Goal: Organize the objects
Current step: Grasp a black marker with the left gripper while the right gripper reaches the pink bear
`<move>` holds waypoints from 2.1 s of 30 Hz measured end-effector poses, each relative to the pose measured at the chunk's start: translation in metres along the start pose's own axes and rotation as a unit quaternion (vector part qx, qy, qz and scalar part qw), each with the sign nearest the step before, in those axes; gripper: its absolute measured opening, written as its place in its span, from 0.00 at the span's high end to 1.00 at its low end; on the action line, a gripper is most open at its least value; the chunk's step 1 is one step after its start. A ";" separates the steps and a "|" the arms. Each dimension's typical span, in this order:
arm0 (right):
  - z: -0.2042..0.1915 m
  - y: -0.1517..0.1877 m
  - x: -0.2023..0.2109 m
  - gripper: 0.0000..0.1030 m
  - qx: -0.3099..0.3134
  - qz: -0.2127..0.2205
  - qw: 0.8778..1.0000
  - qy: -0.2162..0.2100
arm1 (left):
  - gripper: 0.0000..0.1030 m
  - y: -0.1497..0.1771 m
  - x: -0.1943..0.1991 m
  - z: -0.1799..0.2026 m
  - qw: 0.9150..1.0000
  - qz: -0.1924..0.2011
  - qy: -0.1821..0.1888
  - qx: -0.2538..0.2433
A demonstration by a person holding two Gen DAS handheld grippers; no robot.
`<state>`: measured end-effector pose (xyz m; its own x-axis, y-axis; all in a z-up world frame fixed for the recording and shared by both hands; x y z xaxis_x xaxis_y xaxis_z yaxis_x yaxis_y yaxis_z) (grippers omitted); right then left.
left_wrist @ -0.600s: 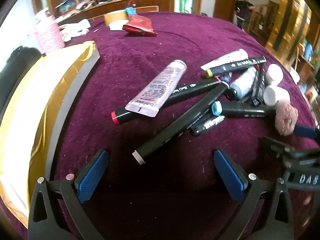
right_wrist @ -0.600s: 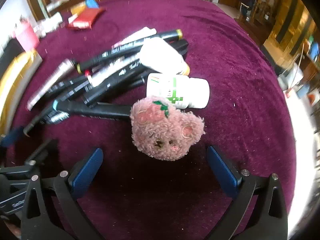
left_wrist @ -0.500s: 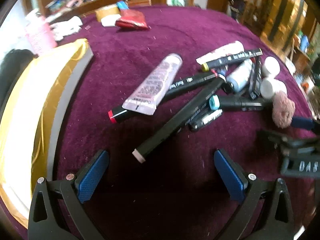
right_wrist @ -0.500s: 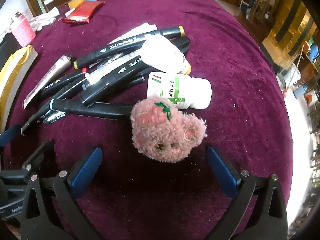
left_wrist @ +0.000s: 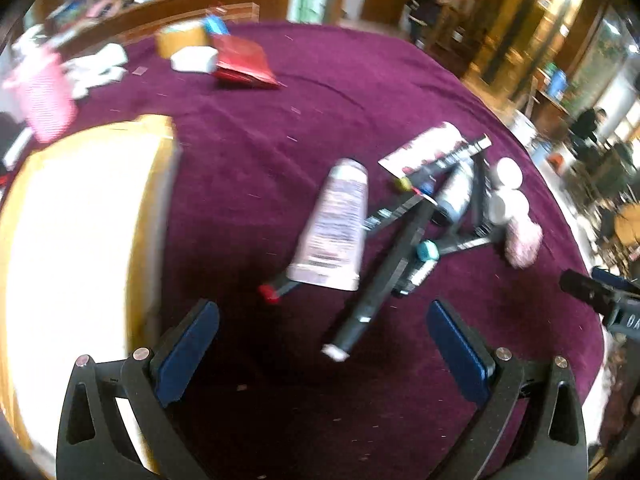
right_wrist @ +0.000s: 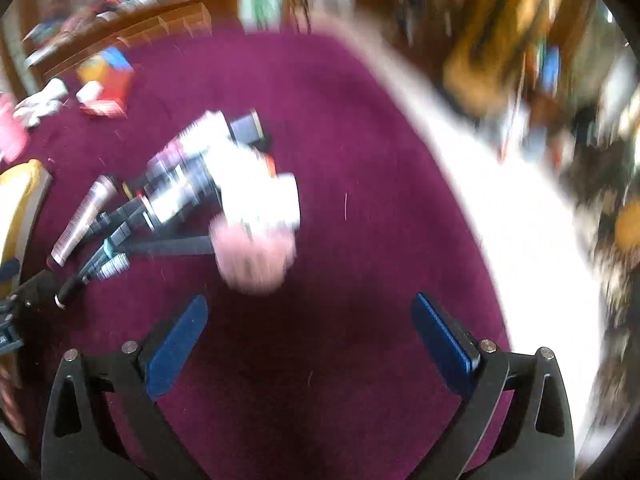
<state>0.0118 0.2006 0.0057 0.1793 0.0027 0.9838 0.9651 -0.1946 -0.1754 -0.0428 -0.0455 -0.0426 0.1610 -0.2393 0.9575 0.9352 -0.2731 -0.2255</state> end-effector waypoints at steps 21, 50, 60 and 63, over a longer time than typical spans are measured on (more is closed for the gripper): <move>0.023 -0.023 -0.017 0.02 0.018 -0.002 0.997 -0.081 | 0.57 0.008 -0.020 0.055 0.994 -0.058 0.083 0.040; 0.027 -0.013 -0.030 0.01 0.034 -0.015 0.996 -0.075 | 0.61 -0.030 -0.036 0.085 0.994 -0.022 -0.067 -0.079; 0.010 -0.015 -0.020 0.01 0.054 -0.009 0.993 -0.103 | 0.89 -0.006 -0.007 0.056 1.000 -0.019 0.000 0.002; 0.000 -0.020 -0.019 0.01 0.061 -0.011 0.991 -0.119 | 0.89 0.006 0.009 0.048 0.999 -0.009 0.030 0.033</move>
<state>-0.0109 0.2049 -0.0097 0.1835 0.2400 0.9533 0.9826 -0.0727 -0.1709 -0.0206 -0.0046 -0.0271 0.1267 -0.2906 0.9484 0.9567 -0.2169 -0.1943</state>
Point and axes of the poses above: each gripper's, at about its wrist camera, not at the fingertips, and x roughly against the way its jaws point, z to its right, y to its underside, the point moved 8 cm from there along -x, roughly the way its jaws point, and after that the axes turned 14 degrees about -z, right-handed, at the moved point
